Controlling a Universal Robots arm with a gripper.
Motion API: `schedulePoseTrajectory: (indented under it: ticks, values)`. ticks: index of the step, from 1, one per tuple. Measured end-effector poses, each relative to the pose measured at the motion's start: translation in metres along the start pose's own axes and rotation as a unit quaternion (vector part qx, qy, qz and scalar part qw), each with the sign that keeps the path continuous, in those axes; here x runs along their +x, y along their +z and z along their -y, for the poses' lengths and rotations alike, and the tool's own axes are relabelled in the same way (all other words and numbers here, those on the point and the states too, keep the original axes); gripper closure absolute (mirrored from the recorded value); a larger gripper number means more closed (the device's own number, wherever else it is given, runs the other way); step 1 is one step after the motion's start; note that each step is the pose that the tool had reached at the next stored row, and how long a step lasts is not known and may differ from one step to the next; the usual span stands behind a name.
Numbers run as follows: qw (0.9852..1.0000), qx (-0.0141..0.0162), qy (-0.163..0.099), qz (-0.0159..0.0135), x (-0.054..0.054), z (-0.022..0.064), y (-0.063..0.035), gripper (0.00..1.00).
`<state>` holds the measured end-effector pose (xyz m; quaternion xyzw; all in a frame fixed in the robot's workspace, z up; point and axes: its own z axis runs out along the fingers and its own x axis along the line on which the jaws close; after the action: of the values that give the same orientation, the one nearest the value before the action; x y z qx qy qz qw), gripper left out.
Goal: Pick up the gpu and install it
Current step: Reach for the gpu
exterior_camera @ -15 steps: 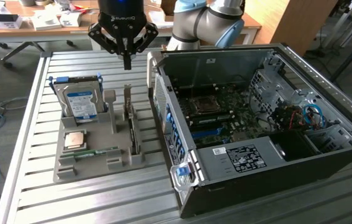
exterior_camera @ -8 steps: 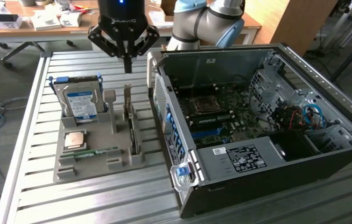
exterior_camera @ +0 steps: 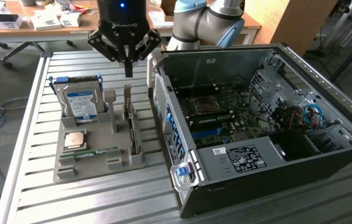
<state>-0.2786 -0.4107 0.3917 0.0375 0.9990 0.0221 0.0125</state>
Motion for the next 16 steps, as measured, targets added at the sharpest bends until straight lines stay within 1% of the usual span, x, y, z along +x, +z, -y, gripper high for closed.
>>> schedulePoseTrajectory:
  ticks: [16]
  values:
    - [1.0000, 0.0000, 0.000, 0.0000, 0.002, 0.0135, -0.0004, 0.89]
